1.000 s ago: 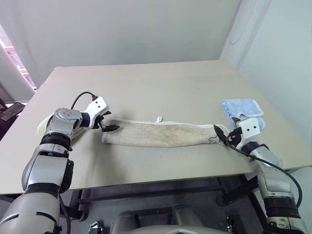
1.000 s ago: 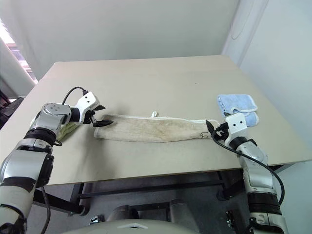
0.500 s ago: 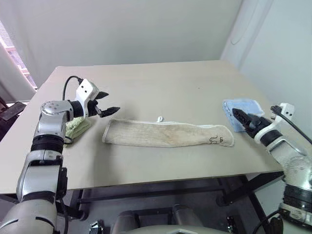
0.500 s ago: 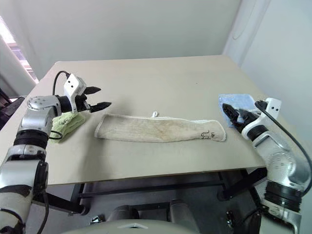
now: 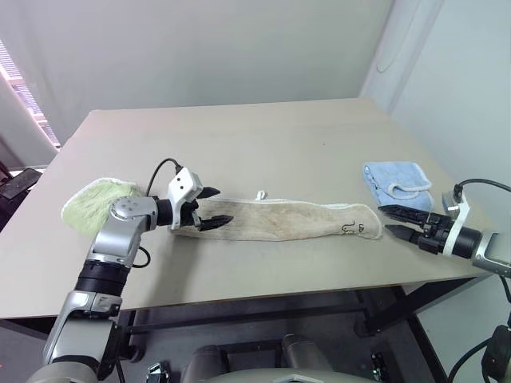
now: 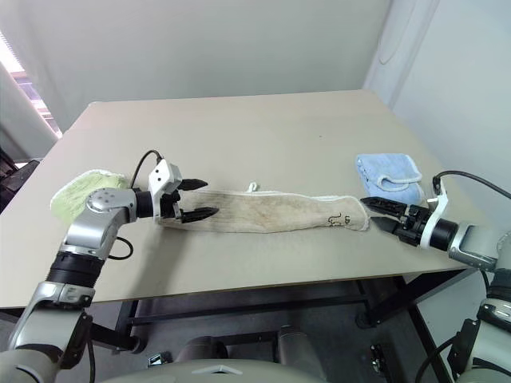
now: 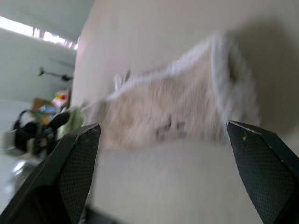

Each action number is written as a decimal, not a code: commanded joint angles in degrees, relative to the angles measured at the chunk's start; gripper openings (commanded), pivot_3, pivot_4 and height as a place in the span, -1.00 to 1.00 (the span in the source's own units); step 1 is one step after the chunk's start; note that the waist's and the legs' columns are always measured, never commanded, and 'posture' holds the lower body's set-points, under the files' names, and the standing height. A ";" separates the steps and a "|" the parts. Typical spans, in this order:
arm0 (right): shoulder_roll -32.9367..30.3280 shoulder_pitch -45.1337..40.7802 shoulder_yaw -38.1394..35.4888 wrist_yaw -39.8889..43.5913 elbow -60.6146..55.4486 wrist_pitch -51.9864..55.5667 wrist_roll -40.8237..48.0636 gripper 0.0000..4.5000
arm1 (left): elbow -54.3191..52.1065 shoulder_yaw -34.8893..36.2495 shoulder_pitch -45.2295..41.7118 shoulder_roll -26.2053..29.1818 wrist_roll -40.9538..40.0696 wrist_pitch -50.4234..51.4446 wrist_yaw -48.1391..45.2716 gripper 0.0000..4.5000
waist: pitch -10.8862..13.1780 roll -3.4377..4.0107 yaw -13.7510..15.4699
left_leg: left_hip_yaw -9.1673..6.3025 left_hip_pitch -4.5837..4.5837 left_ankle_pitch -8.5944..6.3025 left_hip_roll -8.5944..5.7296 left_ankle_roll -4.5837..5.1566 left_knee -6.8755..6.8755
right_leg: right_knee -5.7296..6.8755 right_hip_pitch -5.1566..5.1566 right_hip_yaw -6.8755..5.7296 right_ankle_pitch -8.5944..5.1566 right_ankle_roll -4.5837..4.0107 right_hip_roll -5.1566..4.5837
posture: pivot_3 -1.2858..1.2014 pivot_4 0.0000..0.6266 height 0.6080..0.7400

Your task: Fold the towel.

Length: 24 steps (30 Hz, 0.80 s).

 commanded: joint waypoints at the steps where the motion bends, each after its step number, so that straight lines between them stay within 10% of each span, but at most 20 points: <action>1: -0.55 -1.14 -3.27 1.30 -1.66 3.54 2.95 0.99 | -2.54 -1.09 0.00 -0.02 0.80 -0.39 1.12 1.00 | 0.00 0.00 0.02 | -0.01 -0.01 0.00 0.00 0.00 0.00 | 0.00 -0.01 0.00 0.00 0.00 0.01 | 0.03 -1.00 0.83; 24: 8.74 -9.30 -10.85 -17.98 17.23 -2.50 -7.28 0.99 | -0.86 -2.77 -0.92 -0.76 1.86 -0.83 4.03 1.00 | -0.04 -0.05 -0.18 | -0.01 0.00 -0.01 -0.03 0.01 0.16 | -0.35 0.16 0.06 0.06 0.14 -0.02 | 0.03 -1.00 0.83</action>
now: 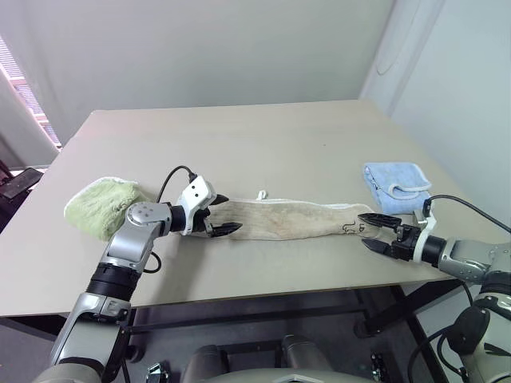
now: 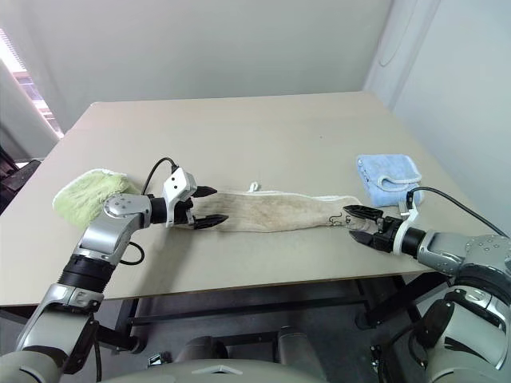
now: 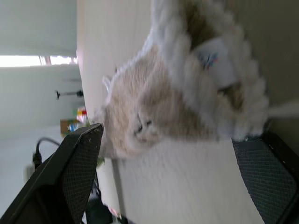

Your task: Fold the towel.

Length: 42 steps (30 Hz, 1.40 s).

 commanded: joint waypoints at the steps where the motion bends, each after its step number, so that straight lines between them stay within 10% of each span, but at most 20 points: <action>1: -0.30 -1.77 -2.21 -2.74 0.72 -3.98 -2.68 0.99 | -0.71 0.53 -1.05 0.36 0.22 -0.75 0.55 1.00 | 0.00 0.00 -0.02 | 0.01 -0.01 0.00 0.00 0.00 -0.01 | -0.04 0.02 0.01 0.00 0.00 -0.01 | 0.03 -1.00 0.83; 8: 0.41 -1.70 -1.56 -2.87 0.48 -5.67 -4.56 0.81 | -0.88 0.42 -0.50 0.75 0.86 -0.95 0.76 1.00 | -0.02 0.00 -0.02 | -0.01 -0.26 0.00 0.00 0.00 -0.09 | -0.50 0.01 0.02 0.15 0.22 0.00 | 0.03 -1.00 0.83; 20: 0.12 -1.65 -1.15 -0.50 0.18 -6.53 -7.08 -0.99 | 0.39 0.57 -0.69 0.67 1.33 -2.05 2.14 1.00 | -0.07 -0.06 0.00 | -0.06 -0.73 -0.01 -0.02 0.03 -0.15 | -0.72 -0.33 0.03 0.38 0.37 0.04 | 0.03 -1.00 0.83; 42: -4.38 -0.05 13.60 11.85 -31.90 -3.82 -4.42 -0.99 | 0.34 3.81 -0.85 2.89 -0.89 0.60 2.98 1.00 | 0.03 0.23 0.05 | -0.15 -0.91 -0.04 -0.06 0.09 -0.20 | -0.70 -0.50 0.03 0.38 0.37 0.08 | 0.03 -1.00 0.83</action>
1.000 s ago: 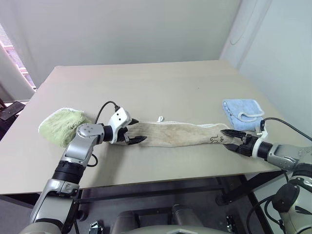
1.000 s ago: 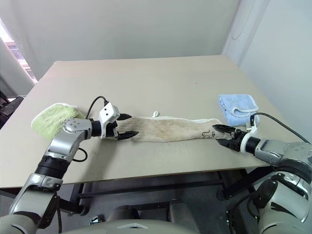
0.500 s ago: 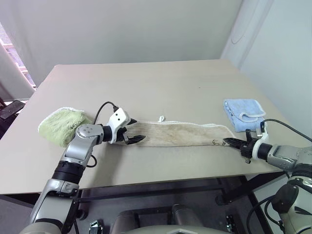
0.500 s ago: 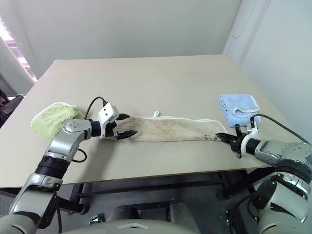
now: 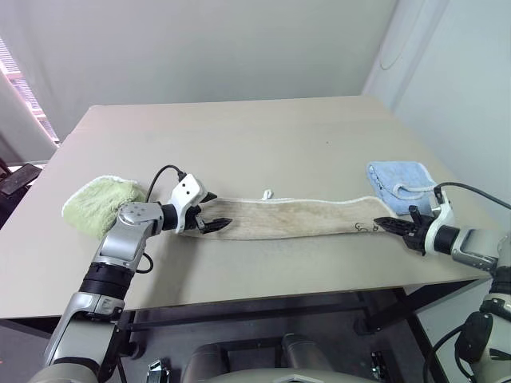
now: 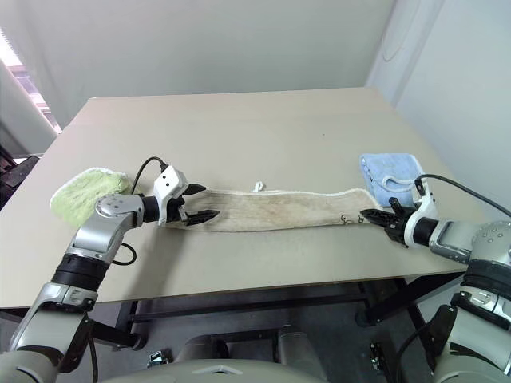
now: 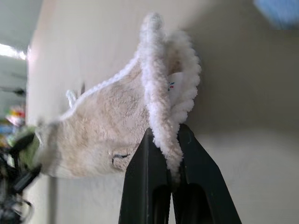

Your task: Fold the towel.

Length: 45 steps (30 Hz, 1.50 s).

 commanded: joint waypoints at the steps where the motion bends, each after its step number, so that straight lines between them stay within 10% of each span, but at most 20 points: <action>1: -1.84 -2.90 5.78 3.34 -14.28 1.37 3.42 -0.99 | -2.52 2.02 -0.63 1.14 -1.08 0.41 0.14 1.00 | 0.02 0.10 0.02 | 0.00 0.00 0.00 0.00 0.00 0.00 | 0.01 -0.01 0.00 0.00 0.00 0.00 | 0.03 -1.00 0.83; 23: 5.45 -14.79 46.61 16.57 -18.27 -17.59 -12.20 -0.99 | -2.96 2.13 0.80 1.33 -0.17 -0.40 3.23 1.00 | 0.00 0.08 0.39 | 0.02 -0.88 0.01 -0.04 0.02 0.21 | 0.16 -0.84 -0.03 0.24 -0.08 -0.07 | 0.03 -1.00 0.83; 42: 12.84 -14.78 53.83 22.09 -13.90 -25.62 -22.66 -0.99 | -3.91 2.31 2.09 2.31 -0.22 -0.24 4.19 1.00 | 0.00 0.08 0.14 | 0.00 -0.73 0.02 -0.03 0.01 0.60 | 0.92 -0.88 -0.04 0.21 -0.11 -0.02 | 0.03 -1.00 0.83; 45: 13.16 -14.70 52.77 23.23 -14.70 -26.82 -22.77 -0.52 | -3.89 2.32 2.04 2.31 -0.25 -0.21 4.22 1.00 | 0.00 0.08 0.14 | -0.01 -0.72 0.02 -0.02 0.01 0.74 | 1.04 -0.88 -0.05 0.17 -0.18 -0.01 | 0.03 -1.00 0.83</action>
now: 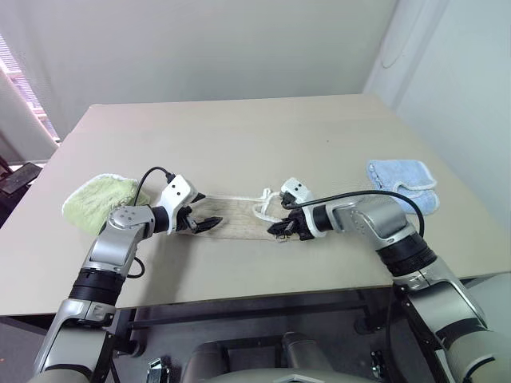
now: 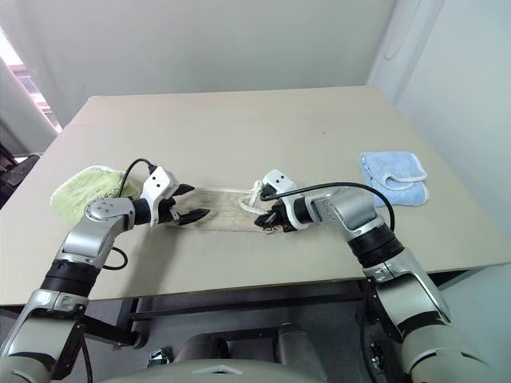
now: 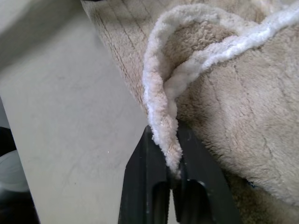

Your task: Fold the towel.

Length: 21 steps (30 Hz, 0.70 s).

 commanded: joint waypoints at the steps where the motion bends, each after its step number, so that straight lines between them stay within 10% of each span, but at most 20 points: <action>1: 0.44 -1.38 -2.01 1.39 -1.58 -1.79 0.08 -0.40 | -2.03 1.31 -0.46 0.53 -0.09 -0.77 0.36 1.00 | 0.00 0.00 0.02 | -0.01 0.00 0.00 0.00 0.00 0.04 | 0.01 0.01 0.00 0.00 0.00 0.00 | 0.03 -1.00 0.83; 7: -0.99 1.52 -8.74 3.30 -2.20 -5.14 2.24 0.58 | -1.99 1.71 -0.02 1.07 -0.11 -0.92 0.47 1.00 | -0.01 -0.01 0.15 | 0.00 -0.08 0.00 -0.01 0.00 0.27 | 0.01 0.06 0.00 0.00 -0.01 -0.04 | 0.03 -1.00 0.83; 21: 0.15 10.02 -21.76 7.42 1.89 -23.09 4.12 0.58 | -8.17 2.28 -7.23 -3.13 -10.49 10.73 -3.84 1.00 | -0.02 -0.03 0.05 | -0.03 -0.04 0.00 -0.02 0.00 0.32 | 0.03 0.14 -0.01 0.00 0.01 -0.02 | 0.03 -1.00 0.83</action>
